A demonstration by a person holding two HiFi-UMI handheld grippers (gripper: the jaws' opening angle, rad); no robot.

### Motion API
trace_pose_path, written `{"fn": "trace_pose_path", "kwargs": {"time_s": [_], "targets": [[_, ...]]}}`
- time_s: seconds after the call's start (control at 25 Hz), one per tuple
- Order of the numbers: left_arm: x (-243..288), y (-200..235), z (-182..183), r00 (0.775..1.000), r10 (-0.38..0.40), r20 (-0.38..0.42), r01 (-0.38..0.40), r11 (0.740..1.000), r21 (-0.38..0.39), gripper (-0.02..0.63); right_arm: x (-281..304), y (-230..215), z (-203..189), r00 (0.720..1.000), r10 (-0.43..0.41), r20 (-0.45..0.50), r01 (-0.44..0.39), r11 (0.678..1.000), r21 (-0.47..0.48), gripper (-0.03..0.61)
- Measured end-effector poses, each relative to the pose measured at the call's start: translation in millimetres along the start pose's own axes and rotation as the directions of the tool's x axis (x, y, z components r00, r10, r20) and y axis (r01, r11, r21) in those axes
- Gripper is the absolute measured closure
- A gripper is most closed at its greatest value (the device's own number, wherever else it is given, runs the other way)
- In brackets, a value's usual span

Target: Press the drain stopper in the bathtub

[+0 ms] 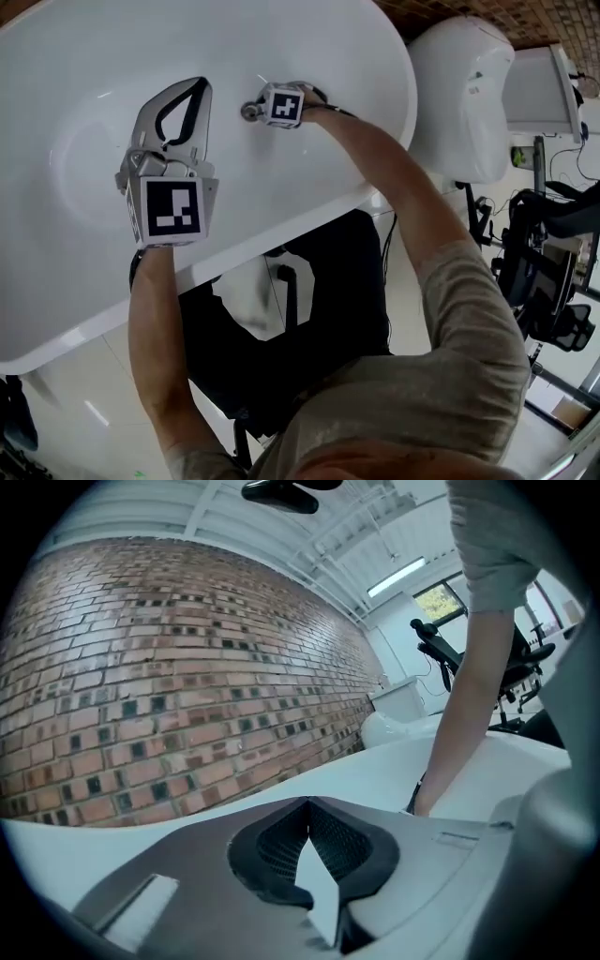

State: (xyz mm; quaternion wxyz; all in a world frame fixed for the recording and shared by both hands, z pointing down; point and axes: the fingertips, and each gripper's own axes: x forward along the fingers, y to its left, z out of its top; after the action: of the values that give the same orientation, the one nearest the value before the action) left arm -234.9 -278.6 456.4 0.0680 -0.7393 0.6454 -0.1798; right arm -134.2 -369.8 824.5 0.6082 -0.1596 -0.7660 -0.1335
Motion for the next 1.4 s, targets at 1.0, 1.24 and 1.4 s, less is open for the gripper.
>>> {"fn": "trace_pose_path", "kwargs": {"time_s": [1.0,1.24,1.4], "targets": [[3,-12,4,0.999,-0.026,-0.026,0.03,0.982,0.185,0.614,112,-24,-23,1.0,0.019,-0.023,-0.02,0.999,-0.049,0.575],[3,-13,6,0.999,-0.041,-0.011,0.042,0.976,0.212,0.614,115,-26,-16,0.998,-0.03,-0.057,0.024,0.995,-0.1,0.574],[2,-15,4,0.999,-0.034,-0.01,0.035,0.975,0.217,0.614,114,-21,-18,0.993,-0.042,-0.115,0.022,0.985,-0.17,0.575]]}}
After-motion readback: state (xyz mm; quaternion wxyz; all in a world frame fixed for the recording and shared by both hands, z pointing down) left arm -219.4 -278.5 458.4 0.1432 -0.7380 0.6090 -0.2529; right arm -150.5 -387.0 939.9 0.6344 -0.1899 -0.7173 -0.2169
